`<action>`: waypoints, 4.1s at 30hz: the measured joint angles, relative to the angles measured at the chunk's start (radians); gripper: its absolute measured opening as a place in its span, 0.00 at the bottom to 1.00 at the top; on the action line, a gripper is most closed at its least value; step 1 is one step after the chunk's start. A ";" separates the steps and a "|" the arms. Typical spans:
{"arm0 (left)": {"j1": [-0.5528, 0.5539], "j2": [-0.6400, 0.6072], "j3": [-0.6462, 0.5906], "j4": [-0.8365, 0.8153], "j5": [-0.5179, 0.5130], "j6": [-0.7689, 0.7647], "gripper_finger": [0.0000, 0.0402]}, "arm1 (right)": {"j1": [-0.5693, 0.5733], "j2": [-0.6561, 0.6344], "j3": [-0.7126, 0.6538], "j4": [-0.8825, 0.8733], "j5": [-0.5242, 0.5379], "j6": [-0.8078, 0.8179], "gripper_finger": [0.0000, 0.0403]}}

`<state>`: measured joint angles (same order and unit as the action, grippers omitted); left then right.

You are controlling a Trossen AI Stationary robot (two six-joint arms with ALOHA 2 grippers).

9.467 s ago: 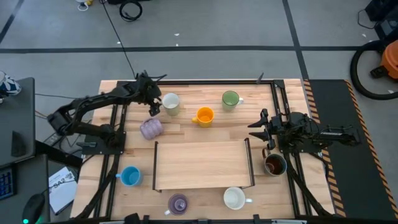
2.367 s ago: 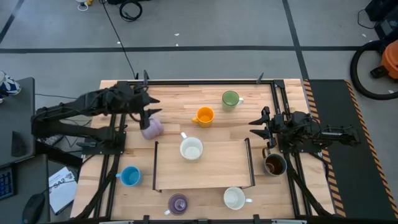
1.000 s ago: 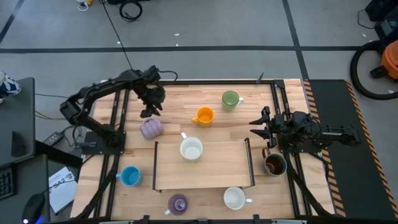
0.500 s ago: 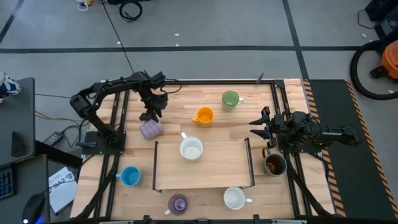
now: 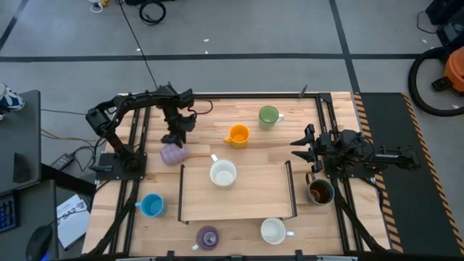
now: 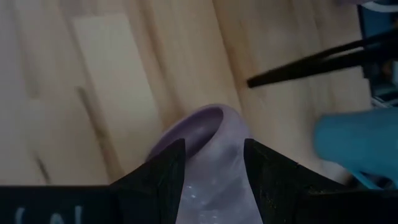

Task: Place coffee mugs
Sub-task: Put the purple mug on the shelf

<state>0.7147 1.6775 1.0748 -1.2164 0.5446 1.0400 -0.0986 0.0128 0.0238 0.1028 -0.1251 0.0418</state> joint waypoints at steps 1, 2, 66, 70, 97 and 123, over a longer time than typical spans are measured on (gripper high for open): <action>0.000 0.000 0.000 -0.021 -0.002 -0.001 0.43 | 0.000 0.000 0.000 0.000 0.000 0.000 0.40; 0.000 0.000 0.000 -0.041 -0.004 -0.005 0.43 | 0.000 0.000 0.000 0.000 0.000 0.000 0.40; -0.103 -0.002 -0.037 -0.256 -0.264 0.014 0.43 | 0.000 0.000 0.000 0.000 0.000 0.000 0.40; -0.103 -0.002 -0.037 -0.296 -0.291 0.005 0.43 | 0.000 0.000 0.000 0.000 0.000 0.000 0.40; -0.105 -0.002 -0.039 -0.339 -0.315 -0.341 0.43 | 0.000 0.000 0.000 -0.001 0.000 0.000 0.40; -0.177 -0.046 0.013 -0.329 -0.426 -0.332 0.09 | 0.000 0.000 0.000 0.000 -0.001 0.000 0.40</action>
<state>0.5380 1.6316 1.0882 -1.5452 0.1182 0.7080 -0.0986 0.0130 0.0238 0.1024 -0.1261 0.0418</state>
